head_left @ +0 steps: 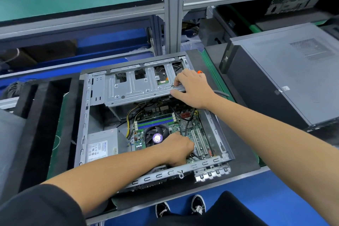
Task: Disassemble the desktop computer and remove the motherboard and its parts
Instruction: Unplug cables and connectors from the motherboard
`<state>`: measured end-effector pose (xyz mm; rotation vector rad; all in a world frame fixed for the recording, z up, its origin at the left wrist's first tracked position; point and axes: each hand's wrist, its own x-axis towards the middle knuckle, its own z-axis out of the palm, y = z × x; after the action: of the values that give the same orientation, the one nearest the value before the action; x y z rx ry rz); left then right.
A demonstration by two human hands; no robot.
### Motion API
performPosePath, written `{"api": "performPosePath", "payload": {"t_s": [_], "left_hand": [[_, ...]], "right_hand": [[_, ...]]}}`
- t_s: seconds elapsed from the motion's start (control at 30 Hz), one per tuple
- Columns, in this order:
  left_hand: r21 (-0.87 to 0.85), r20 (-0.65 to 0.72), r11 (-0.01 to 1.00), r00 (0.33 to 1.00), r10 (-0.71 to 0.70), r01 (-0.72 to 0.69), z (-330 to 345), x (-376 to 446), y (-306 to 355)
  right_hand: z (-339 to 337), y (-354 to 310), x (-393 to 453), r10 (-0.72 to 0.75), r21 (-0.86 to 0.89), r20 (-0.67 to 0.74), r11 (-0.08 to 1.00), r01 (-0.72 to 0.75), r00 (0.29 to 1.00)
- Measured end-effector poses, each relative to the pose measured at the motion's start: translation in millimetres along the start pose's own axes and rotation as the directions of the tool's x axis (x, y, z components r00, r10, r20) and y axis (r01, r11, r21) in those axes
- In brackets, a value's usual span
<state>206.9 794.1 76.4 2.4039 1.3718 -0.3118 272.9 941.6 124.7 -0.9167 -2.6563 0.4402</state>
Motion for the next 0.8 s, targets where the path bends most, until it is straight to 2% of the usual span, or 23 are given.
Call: {"api": "performPosePath", "payload": {"t_s": [0.13,0.33,0.53,0.63,0.73,0.8], "left_hand": [[-0.031,-0.01,1.0,1.0,-0.005,0.004,-3.6,-1.4,2.4],[0.041,0.024,0.998,0.999,0.04,-0.041,1.4,-0.9,-1.5],[-0.022,0.035,0.997,0.997,-0.074,0.075,-3.0,0.8,1.7],[-0.053,0.056,0.996,0.996,-0.064,0.067,-1.6,0.0,2.4],[-0.21,0.045,0.974,0.996,-0.071,0.079,1.8,2.1,5.7],[-0.217,0.06,0.968,0.991,-0.118,0.128,2.9,4.3,1.8]], "right_hand": [[-0.4,0.7,0.0,0.001,0.008,0.013,1.0,-0.001,1.0],[-1.0,0.1,-0.5,-0.002,-0.001,0.019,1.0,0.002,1.0],[-0.4,0.5,-0.5,-0.002,0.004,0.019,1.0,0.002,1.0],[-0.8,0.3,-2.2,-0.002,-0.003,0.015,1.0,0.003,1.0],[-0.5,0.0,-2.6,-0.008,-0.002,0.013,1.0,0.008,1.0],[-0.4,0.2,-2.2,-0.006,-0.007,0.008,1.0,0.006,1.0]]}}
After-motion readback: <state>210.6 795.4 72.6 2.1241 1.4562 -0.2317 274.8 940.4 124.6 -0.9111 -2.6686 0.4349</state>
